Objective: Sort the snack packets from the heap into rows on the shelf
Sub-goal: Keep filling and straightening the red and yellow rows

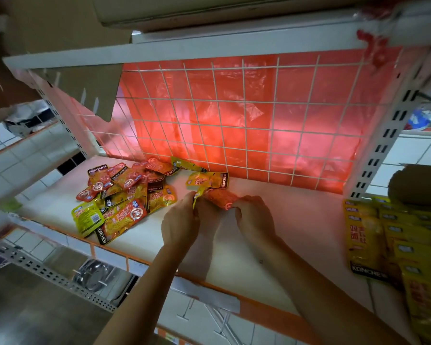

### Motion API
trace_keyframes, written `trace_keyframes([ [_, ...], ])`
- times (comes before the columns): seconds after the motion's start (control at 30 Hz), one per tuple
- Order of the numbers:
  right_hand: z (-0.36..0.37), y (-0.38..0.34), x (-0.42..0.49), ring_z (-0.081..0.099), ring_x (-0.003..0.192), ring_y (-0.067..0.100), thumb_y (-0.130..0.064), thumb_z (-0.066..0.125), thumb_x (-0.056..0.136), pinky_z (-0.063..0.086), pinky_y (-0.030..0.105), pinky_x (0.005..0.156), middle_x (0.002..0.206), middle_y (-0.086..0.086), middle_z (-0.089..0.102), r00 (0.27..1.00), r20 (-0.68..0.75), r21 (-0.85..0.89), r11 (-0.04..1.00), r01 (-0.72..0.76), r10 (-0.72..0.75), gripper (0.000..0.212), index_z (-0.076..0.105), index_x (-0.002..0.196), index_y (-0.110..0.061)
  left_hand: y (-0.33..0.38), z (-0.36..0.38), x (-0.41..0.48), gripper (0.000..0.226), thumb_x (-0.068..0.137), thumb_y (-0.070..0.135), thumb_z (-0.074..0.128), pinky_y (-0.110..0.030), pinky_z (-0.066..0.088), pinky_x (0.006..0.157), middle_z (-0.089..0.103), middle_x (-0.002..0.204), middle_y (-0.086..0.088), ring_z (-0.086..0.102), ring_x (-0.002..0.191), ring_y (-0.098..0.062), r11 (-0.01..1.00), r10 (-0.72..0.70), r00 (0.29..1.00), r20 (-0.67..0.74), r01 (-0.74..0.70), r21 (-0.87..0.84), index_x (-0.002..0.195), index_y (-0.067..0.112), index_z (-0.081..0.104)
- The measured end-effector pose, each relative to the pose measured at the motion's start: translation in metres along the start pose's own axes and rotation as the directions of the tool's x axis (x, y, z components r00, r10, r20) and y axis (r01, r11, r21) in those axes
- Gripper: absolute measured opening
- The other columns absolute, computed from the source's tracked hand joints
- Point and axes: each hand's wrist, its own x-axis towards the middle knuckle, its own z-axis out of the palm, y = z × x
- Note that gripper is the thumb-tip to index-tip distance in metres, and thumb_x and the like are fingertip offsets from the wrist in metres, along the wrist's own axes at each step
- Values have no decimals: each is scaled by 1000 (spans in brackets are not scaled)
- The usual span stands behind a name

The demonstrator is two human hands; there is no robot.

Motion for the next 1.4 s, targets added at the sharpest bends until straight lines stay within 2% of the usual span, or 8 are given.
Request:
trace_keyframes([
  [0.27, -45, 16, -44, 63, 81, 27, -13, 48, 97, 52, 42, 76, 88, 2, 63, 862, -185, 665, 706, -243, 471, 7, 54, 96, -12, 46, -7, -5, 13, 90, 16, 61, -29, 33, 57, 71, 74, -9, 64, 72, -33, 903, -123, 991, -59, 87, -420, 78, 12, 65],
  [0.37, -67, 37, -56, 63, 76, 18, -15, 44, 100, 58, 43, 67, 96, 4, 58, 738, -126, 832, 476, -286, 663, 5, 49, 98, -14, 75, -4, -5, 12, 85, 19, 66, -36, 52, 70, 70, 68, -3, 68, 71, -25, 601, -283, 944, 170, 313, -735, 73, 20, 64],
  [0.57, -113, 85, -93, 60, 71, 20, -14, 41, 101, 52, 24, 40, 107, 16, 54, 530, -27, 969, 152, -193, 847, 13, 48, 109, -7, 135, 8, -19, 17, 84, 13, 70, -18, 49, 59, 60, 60, 5, 55, 61, -9, 79, -263, 847, 461, 495, -865, 71, 15, 60],
  [0.73, -152, 120, -133, 62, 70, 20, -15, 43, 100, 54, 28, 46, 104, 19, 60, 518, -12, 967, 141, -212, 855, 25, 51, 116, 2, 186, 20, -41, 13, 92, 13, 62, -18, 52, 56, 68, 67, 4, 63, 59, -4, -33, -163, 814, 557, 560, -828, 79, 15, 65],
  [0.87, -184, 145, -168, 63, 70, 19, -6, 51, 95, 48, 20, 40, 92, 9, 61, 562, -56, 977, 161, -139, 826, 14, 53, 110, -7, 222, 30, -62, 14, 94, 14, 58, -20, 53, 57, 69, 71, 1, 65, 63, -8, 28, -72, 785, 615, 618, -786, 82, 13, 66],
  [1.07, -213, 180, -203, 67, 75, 17, 6, 56, 87, 52, 24, 47, 108, 5, 60, 590, -48, 980, 152, -129, 806, 48, 48, 128, -17, 255, 38, -86, 10, 90, 8, 63, -22, 52, 56, 68, 76, -1, 61, 65, -11, 121, -29, 787, 616, 614, -780, 95, 16, 66],
  [1.3, -221, 198, -220, 66, 85, 24, 5, 58, 85, 51, 33, 57, 107, 3, 61, 641, -8, 978, 141, -157, 768, 41, 57, 112, -27, 255, 36, -90, 32, 85, -6, 55, -36, 53, 81, 64, 98, -13, 64, 85, -26, -102, -33, 743, 668, 663, -742, 112, 11, 56],
  [1.4, -217, 198, -218, 65, 87, 23, 4, 59, 86, 51, 32, 57, 107, 2, 60, 649, 25, 984, 97, -152, 760, 40, 56, 115, -23, 255, 34, -91, 45, 85, -13, 47, -37, 60, 70, 72, 89, -7, 71, 80, -25, -249, -19, 722, 691, 666, -703, 114, 20, 57],
])
